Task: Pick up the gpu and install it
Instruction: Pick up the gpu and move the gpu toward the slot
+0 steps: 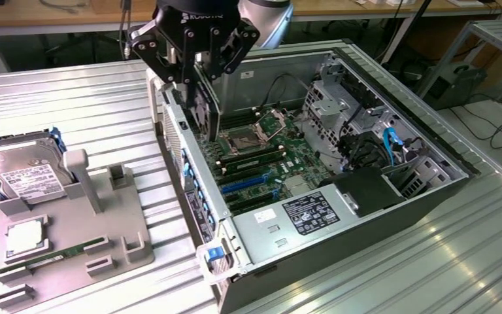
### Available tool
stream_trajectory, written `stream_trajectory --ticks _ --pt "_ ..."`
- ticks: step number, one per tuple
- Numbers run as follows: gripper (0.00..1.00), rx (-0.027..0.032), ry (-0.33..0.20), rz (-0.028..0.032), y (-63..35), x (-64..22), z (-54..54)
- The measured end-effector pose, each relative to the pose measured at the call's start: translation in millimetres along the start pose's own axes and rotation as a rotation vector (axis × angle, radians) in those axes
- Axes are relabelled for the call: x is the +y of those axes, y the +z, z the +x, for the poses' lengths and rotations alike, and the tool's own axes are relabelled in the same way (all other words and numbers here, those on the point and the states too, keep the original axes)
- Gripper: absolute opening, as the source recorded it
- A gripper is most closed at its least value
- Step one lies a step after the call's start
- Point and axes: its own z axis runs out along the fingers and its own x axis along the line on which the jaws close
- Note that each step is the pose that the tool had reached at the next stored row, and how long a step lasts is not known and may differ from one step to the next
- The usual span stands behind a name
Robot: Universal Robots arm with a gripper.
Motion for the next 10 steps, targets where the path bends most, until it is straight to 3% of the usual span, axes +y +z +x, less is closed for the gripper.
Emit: stream_trajectory --ticks 10 --pt "0.28 0.0008 -0.015 -0.0003 0.4 -0.4 -17.8"
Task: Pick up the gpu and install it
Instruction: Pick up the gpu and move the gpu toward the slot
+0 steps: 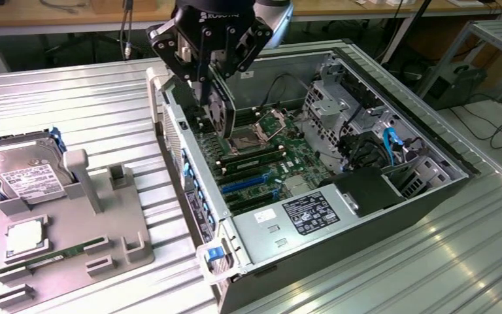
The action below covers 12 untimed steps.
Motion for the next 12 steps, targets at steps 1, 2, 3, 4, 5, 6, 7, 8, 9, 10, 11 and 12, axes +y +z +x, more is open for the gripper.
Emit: stream_trajectory --ticks 1,2,3,4,5,6,7,8,9,10,11,12 --pt "0.28 0.0 0.0 0.0 0.0 -0.1 -3.2" --pt "0.28 0.0001 0.0 0.0001 0.1 -0.2 -5.0" --pt "0.28 0.0 0.0 0.0 0.1 -0.2 -6.8" --pt "0.28 0.0 0.0 0.0 0.2 -0.3 -9.1" --pt "0.28 0.0 0.0 0.0 0.2 -0.4 -10.8" --pt "0.28 0.0 0.0 0.0 0.2 -0.5 -12.8" --pt "0.28 0.0 0.0 0.0 0.3 -0.5 -14.7" --pt "0.28 0.0 0.0 0.0 0.3 -0.6 -16.7" --pt "0.28 0.0 0.0 0.0001 0.3 -0.7 -18.6" --pt "0.28 0.0 0.0 0.0 0.4 -0.7 -20.3" --pt "0.28 0.0 0.0 0.0 0.4 -0.8 -22.1" --pt "0.28 0.0 0.0 0.0 0.5 -0.9 -24.1"
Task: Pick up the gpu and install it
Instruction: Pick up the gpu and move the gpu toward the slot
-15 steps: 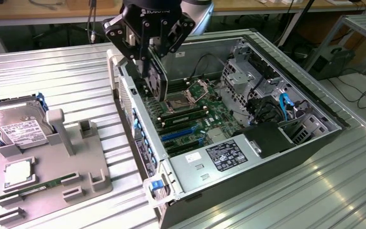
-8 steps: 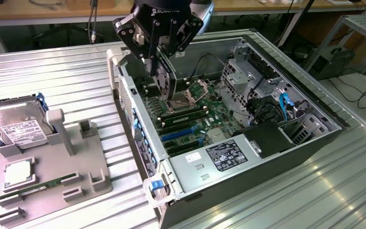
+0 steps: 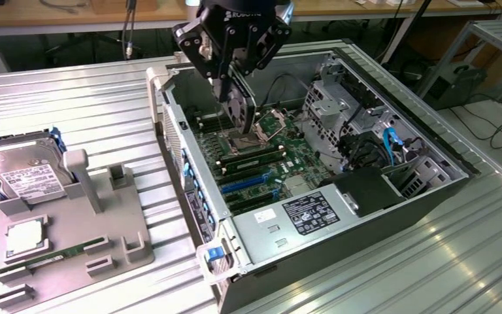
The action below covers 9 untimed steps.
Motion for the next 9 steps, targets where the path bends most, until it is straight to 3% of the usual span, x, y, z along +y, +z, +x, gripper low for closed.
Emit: stream_trajectory --ticks 9 --pt "0.28 0.0 0.0 0.0 0.4 -0.6 -17.8"
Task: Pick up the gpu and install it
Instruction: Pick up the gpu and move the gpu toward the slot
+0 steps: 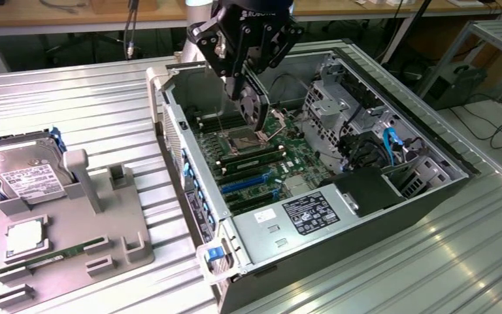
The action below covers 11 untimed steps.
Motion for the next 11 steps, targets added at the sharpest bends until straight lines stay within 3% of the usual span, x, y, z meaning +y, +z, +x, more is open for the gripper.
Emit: stream_trajectory --ticks 6,11 --pt "0.28 0.0 0.0 0.0 0.4 -0.7 -19.9" --pt "0.28 0.0 0.0 0.0001 0.6 -1.1 -29.6"
